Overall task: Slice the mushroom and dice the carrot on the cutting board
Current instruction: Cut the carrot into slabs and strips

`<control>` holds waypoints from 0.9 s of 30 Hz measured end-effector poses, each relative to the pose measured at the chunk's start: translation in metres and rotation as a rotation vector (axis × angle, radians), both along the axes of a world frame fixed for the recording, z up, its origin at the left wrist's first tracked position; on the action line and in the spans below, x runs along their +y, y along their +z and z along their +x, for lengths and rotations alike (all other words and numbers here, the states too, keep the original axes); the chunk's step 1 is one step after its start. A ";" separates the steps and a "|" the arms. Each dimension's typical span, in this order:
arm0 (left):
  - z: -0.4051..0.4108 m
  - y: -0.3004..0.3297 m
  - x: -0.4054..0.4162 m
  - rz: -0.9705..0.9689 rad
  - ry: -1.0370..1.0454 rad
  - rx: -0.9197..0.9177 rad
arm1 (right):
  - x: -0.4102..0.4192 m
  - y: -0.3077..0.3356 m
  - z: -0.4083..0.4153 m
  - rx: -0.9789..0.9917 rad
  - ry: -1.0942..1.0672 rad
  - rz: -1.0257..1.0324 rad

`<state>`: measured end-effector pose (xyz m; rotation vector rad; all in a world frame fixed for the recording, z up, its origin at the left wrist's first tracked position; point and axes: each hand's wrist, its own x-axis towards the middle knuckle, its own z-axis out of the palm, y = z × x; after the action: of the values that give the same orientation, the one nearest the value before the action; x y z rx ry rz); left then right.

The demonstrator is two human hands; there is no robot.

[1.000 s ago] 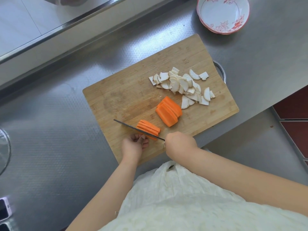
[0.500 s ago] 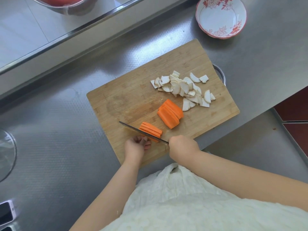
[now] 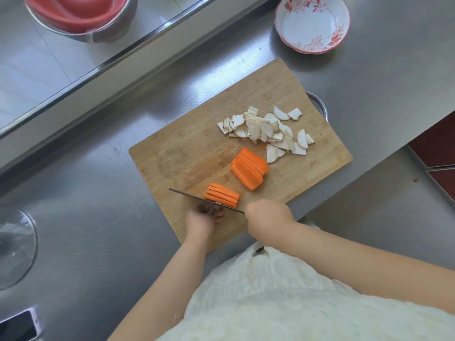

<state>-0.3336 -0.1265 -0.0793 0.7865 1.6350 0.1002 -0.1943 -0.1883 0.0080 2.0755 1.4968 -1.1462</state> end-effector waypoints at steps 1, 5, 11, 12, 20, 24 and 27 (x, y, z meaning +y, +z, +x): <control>0.000 0.001 0.000 0.003 -0.004 -0.005 | 0.000 -0.002 0.002 0.000 -0.019 0.008; 0.000 0.004 -0.002 0.022 -0.014 -0.025 | -0.003 -0.010 0.007 0.027 -0.109 0.030; -0.020 0.011 0.003 0.110 -0.309 0.112 | -0.007 -0.010 0.008 0.047 -0.087 0.100; -0.025 0.014 0.009 0.166 -0.324 0.196 | -0.008 -0.009 0.007 0.047 -0.070 0.107; -0.037 0.098 0.103 0.711 -0.074 0.106 | -0.017 0.002 0.005 0.018 0.131 0.107; -0.008 0.133 0.130 0.719 -0.638 0.192 | -0.022 0.003 0.008 0.008 0.117 0.109; 0.000 0.121 0.135 0.937 -0.749 0.327 | -0.025 0.000 0.013 -0.007 0.038 0.131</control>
<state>-0.3334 0.0088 0.0418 2.1786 1.4447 0.2137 -0.1812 -0.2131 0.0081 2.1233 1.6407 -1.0515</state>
